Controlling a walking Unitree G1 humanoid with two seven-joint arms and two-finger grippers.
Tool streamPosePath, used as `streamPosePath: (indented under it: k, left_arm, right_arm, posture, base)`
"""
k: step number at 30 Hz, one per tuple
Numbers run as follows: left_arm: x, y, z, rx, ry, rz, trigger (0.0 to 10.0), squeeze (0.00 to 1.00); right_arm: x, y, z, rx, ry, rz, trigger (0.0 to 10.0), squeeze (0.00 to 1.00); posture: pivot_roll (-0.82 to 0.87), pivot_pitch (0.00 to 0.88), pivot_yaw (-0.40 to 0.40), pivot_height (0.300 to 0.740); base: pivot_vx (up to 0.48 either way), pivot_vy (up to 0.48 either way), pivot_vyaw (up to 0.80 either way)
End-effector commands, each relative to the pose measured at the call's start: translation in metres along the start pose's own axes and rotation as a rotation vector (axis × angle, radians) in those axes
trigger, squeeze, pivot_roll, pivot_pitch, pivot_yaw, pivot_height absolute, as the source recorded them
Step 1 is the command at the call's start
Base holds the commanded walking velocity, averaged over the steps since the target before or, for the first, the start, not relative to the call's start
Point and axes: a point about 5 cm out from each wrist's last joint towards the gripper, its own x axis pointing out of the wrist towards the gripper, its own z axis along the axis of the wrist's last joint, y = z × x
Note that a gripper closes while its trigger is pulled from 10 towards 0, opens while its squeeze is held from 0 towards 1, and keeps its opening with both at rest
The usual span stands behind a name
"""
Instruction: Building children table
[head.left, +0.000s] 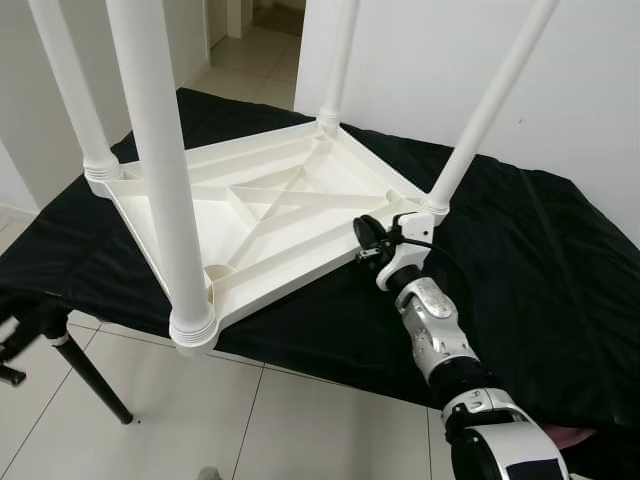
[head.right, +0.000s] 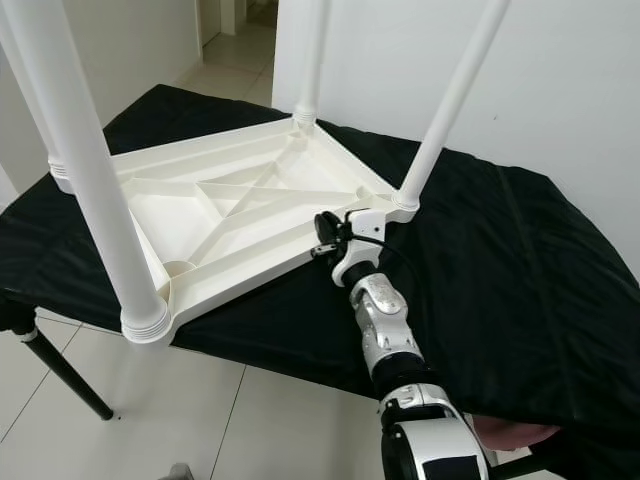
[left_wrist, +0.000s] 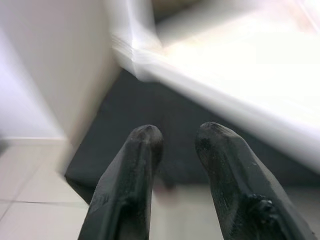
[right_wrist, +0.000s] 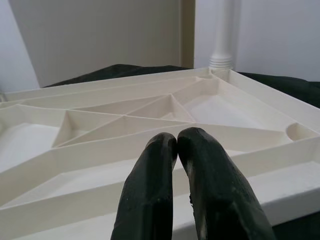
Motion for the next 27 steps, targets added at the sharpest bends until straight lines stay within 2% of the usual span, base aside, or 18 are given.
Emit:
streamPosePath:
  k: [1,6,8,10,14,15,17,18,20,21,24,27]
  left_arm:
    - [0.009,-0.007,0.0,-0.047,-0.023,0.053,10.0,0.0]
    - [0.017,-0.017,0.0,-0.121,-0.08,0.097,10.0,0.0]
    - [0.022,-0.025,-0.004,-0.233,-0.123,0.152,10.0,0.0]
    - [0.025,-0.032,-0.007,-0.288,-0.141,0.179,10.0,0.0]
    - [0.032,-0.051,-0.007,-0.329,-0.147,0.157,10.0,0.0]
    - [0.032,-0.051,-0.007,-0.329,-0.147,0.157,10.0,0.0]
    - [0.04,-0.069,-0.003,-0.353,-0.153,0.128,10.0,0.0]
    - [0.04,-0.069,-0.003,-0.353,-0.153,0.128,10.0,0.0]
    - [0.044,-0.087,0.0,-0.364,-0.164,0.055,10.0,0.0]
    - [0.044,-0.087,0.0,-0.364,-0.164,0.055,10.0,0.0]
    - [0.048,-0.12,0.003,-0.384,-0.165,-0.106,10.0,0.0]
    - [0.052,-0.138,0.004,-0.397,-0.158,-0.184,10.0,0.0]
  right_arm:
    - [-0.003,0.0,-0.003,0.001,0.003,-0.007,10.0,0.0]
    - [-0.005,-0.001,-0.003,0.0,0.001,-0.012,10.0,0.0]
    - [-0.007,-0.002,-0.004,-0.002,0.002,-0.02,10.0,0.0]
    - [-0.009,-0.003,-0.005,-0.003,0.002,-0.022,10.0,0.0]
    - [-0.01,-0.003,-0.005,-0.003,0.003,-0.023,10.0,0.0]
    - [-0.01,-0.003,-0.005,-0.003,0.003,-0.023,10.0,0.0]
    - [-0.009,-0.002,-0.005,0.0,0.005,-0.026,10.0,0.0]
    - [-0.009,-0.002,-0.005,0.0,0.005,-0.026,10.0,0.0]
    - [-0.008,0.001,-0.006,0.003,0.007,-0.024,10.0,0.0]
    - [-0.008,0.001,-0.006,0.003,0.007,-0.024,10.0,0.0]
    - [-0.008,0.006,-0.007,0.016,0.004,-0.033,10.0,0.0]
    - [-0.008,0.008,-0.007,0.019,-0.004,-0.044,10.0,0.0]
  posture:
    - [0.15,0.0,-0.09,0.74]
    - [0.13,0.0,-0.087,0.74]
    - [0.12,0.0,-0.087,0.74]
    - [0.12,0.0,-0.086,0.74]
    - [0.11,0.0,-0.087,0.74]
    - [0.11,0.0,-0.087,0.74]
    - [0.11,0.0,-0.093,0.74]
    - [0.11,0.0,-0.093,0.74]
    - [0.11,0.0,-0.093,0.74]
    - [0.11,0.0,-0.093,0.74]
    - [0.1,0.0,-0.084,0.74]
    - [0.09,0.0,-0.078,0.74]
  base:
    - [0.0,0.0,0.0]
    - [0.0,0.0,0.0]
    - [0.0,0.0,0.0]
    - [0.0,0.0,0.0]
    - [0.0,0.0,0.0]
    - [0.0,0.0,0.0]
    - [0.0,0.0,0.0]
    - [0.0,0.0,0.0]
    - [0.0,0.0,0.0]
    - [0.0,0.0,0.0]
    - [0.0,0.0,0.0]
    - [0.0,0.0,0.0]
